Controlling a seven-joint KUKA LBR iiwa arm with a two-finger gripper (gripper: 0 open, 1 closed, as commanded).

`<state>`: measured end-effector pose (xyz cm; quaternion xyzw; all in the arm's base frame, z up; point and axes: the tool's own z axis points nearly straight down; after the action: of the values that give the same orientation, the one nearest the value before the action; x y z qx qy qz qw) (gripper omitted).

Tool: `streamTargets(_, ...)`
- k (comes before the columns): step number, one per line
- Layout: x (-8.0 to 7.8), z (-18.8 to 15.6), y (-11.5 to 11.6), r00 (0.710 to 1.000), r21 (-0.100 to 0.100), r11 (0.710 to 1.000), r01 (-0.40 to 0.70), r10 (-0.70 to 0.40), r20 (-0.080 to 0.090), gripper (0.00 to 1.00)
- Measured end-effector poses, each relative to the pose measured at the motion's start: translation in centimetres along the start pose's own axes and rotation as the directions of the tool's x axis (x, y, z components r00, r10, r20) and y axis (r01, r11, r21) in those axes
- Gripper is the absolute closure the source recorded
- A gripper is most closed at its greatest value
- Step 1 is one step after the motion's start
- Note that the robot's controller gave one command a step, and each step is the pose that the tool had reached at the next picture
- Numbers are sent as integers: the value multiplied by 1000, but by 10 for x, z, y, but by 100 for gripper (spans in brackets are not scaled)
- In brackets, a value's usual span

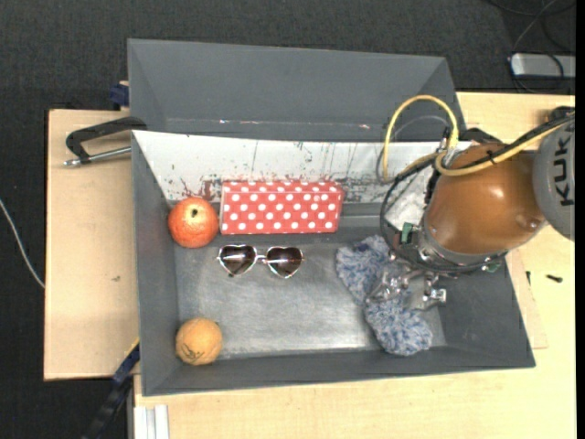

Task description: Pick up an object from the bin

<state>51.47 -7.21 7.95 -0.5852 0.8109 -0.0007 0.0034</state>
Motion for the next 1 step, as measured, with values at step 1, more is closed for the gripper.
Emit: streamTargets(1,0,-12,2,1000,-8,1000,0,0,-1,100)
